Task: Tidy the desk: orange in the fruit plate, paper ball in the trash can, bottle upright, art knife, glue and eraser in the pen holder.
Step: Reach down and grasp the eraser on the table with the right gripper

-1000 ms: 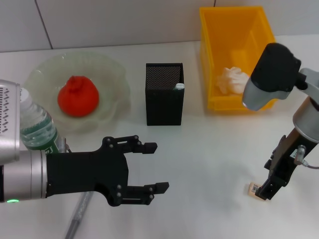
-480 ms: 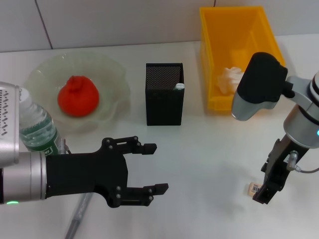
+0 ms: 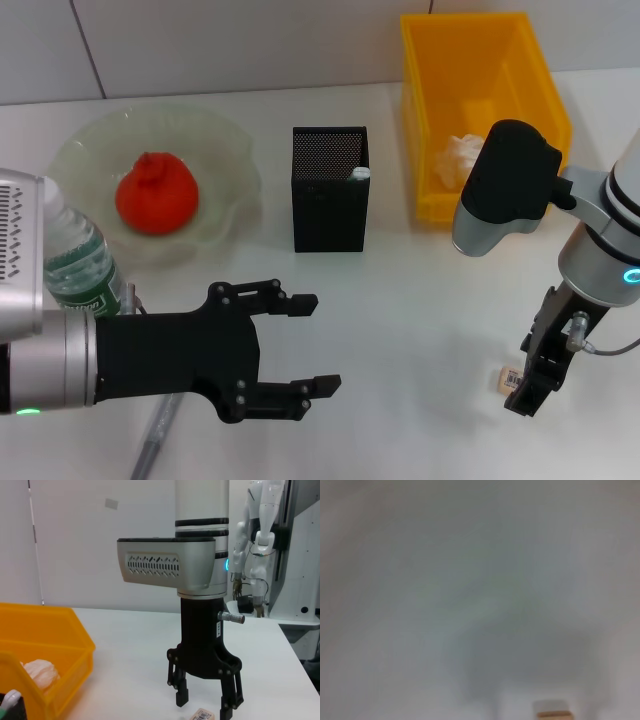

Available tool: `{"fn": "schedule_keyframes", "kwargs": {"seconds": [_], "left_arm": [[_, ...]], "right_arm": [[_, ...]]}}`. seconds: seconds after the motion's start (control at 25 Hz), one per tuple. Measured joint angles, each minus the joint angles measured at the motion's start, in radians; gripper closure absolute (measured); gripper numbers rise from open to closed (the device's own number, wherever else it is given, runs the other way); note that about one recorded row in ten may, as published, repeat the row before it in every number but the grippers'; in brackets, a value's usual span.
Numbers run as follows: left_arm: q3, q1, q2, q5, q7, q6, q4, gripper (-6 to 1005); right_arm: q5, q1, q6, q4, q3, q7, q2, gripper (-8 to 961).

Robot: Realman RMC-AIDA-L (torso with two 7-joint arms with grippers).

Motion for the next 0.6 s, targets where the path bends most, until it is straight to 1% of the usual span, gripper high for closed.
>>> {"fn": "schedule_keyframes", "kwargs": {"seconds": [0.4, 0.6], "left_arm": [[0.002, 0.001, 0.0, 0.0, 0.0, 0.0, 0.0, 214], [0.002, 0.001, 0.0, 0.0, -0.001, 0.0, 0.0, 214]], "right_arm": [[-0.006, 0.009, 0.018, 0.024, -0.004, 0.014, 0.0, 187], [-0.013, 0.011, 0.029, 0.026, -0.026, 0.023, -0.001, 189]]}}
